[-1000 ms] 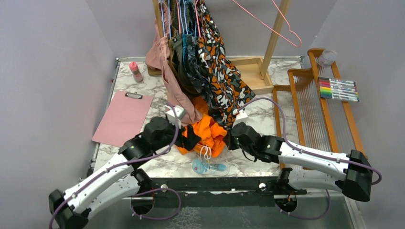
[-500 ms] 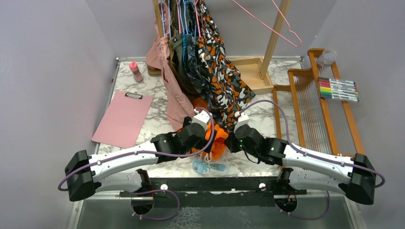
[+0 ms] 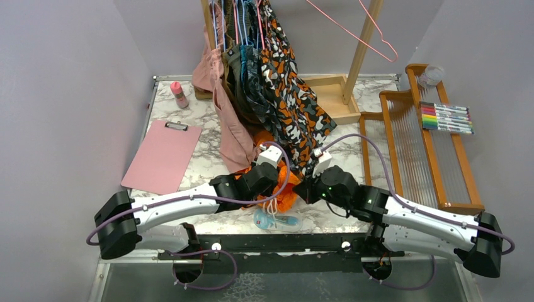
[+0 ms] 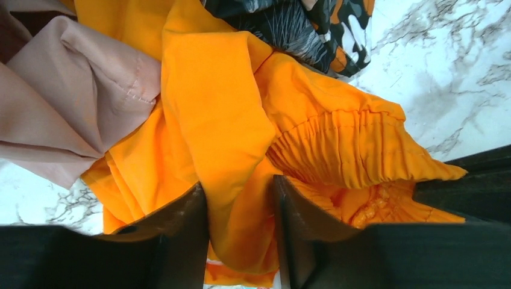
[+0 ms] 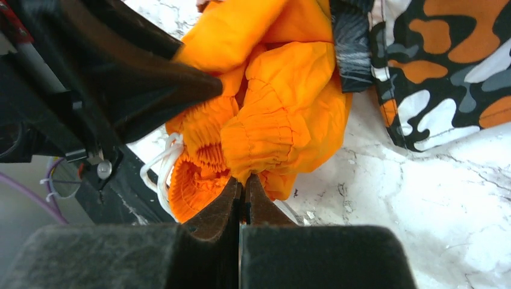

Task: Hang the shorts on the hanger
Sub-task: Adjust the shorts at the center of the board.

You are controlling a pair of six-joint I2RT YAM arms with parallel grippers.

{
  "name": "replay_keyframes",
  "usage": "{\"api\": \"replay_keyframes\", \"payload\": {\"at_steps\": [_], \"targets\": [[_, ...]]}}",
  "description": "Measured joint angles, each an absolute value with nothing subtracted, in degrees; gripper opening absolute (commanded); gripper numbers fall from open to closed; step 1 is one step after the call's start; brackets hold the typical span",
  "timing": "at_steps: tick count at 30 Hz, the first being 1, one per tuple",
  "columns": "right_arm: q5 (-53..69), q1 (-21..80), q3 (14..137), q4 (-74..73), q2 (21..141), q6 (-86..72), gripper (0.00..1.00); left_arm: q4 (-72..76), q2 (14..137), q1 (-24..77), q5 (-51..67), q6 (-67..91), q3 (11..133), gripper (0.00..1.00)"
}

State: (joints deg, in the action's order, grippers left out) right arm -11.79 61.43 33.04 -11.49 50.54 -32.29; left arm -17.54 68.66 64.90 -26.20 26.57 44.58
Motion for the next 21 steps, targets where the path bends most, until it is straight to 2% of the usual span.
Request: {"api": "replay_keyframes", "payload": {"at_steps": [1, 6, 16, 21], "targets": [[-11.31, 61.43, 33.08, -11.42, 49.82, -31.68, 0.01, -17.47, 68.34, 64.9, -26.11, 26.52, 44.6, 0.0], [-9.98, 61.43, 37.45, -13.43, 47.88, -27.81, 0.01, -19.07, 62.04, 64.9, -25.5, 24.99, 47.11, 0.0], [-9.72, 61.43, 61.71, -16.32, 47.4, -18.26, 0.01, -19.88, 43.68, 64.9, -25.91, 18.06, 64.86, 0.0], [-14.39, 61.43, 56.9, -16.6, 44.14, -20.71, 0.01, -19.55, 34.72, 64.9, -31.38, 18.5, 60.01, 0.0]]}}
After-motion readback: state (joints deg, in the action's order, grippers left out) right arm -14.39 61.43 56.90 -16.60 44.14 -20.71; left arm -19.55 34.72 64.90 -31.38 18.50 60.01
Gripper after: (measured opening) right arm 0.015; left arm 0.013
